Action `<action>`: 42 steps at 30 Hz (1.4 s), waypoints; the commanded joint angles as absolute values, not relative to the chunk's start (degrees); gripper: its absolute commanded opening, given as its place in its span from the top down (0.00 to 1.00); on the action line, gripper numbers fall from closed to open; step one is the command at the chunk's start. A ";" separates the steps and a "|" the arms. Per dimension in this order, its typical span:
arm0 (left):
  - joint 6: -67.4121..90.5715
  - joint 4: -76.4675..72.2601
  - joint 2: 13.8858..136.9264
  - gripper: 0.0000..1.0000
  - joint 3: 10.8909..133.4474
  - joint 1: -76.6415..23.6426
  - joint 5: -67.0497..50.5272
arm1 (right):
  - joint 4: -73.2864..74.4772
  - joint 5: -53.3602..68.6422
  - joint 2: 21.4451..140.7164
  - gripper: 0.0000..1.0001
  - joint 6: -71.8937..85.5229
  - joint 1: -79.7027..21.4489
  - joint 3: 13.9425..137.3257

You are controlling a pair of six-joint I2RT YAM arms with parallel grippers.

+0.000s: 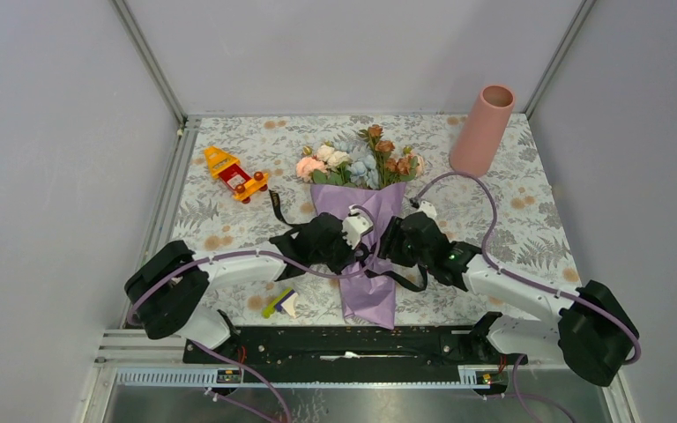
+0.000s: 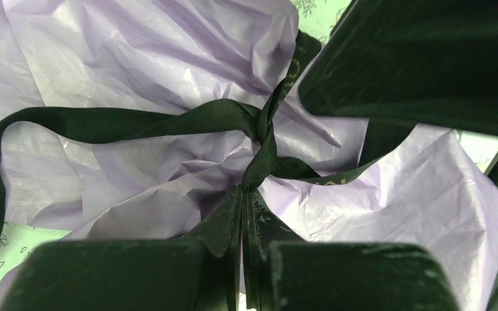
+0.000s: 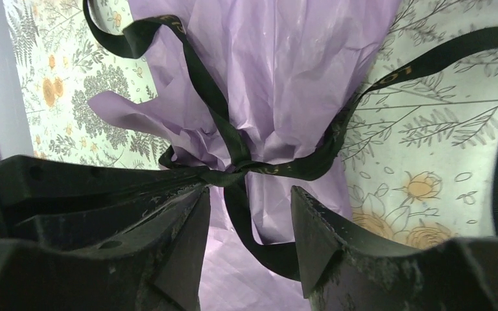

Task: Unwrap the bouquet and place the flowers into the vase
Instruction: Untie the ribbon from the wrapping paper.

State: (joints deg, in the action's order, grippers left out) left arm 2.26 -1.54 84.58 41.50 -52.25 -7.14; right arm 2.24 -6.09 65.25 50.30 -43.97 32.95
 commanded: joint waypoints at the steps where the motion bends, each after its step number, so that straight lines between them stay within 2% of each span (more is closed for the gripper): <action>1: 4.71 -9.31 81.33 1.00 40.16 -52.61 -8.24 | 3.81 -10.01 69.03 0.45 56.41 -46.40 37.07; 9: 4.80 -11.44 80.41 1.00 38.85 -52.63 -9.00 | 4.69 -14.69 70.05 0.48 61.77 -48.33 36.08; 14: 4.45 -11.52 79.50 1.00 38.12 -52.59 -9.02 | 7.08 -19.76 72.78 0.47 60.38 -48.34 37.53; 19: 4.81 -11.67 79.24 1.00 37.82 -52.61 -9.55 | 7.15 -20.84 74.58 0.49 59.36 -48.28 39.17; 23: 4.79 -10.82 78.94 1.00 37.83 -52.60 -8.66 | 7.33 -22.02 74.46 0.59 59.33 -48.25 39.60; 29: 7.29 -10.72 76.79 1.00 36.10 -52.54 -4.88 | 7.35 -23.26 73.08 0.86 59.94 -48.25 38.47; 34: 10.39 -12.43 72.36 1.00 31.87 -52.39 -2.19 | 7.36 -25.07 71.66 1.00 60.69 -47.92 36.62; 42: 17.23 -9.93 67.03 1.00 26.89 -49.71 4.06 | 7.46 -27.49 69.22 1.00 61.15 -46.99 33.29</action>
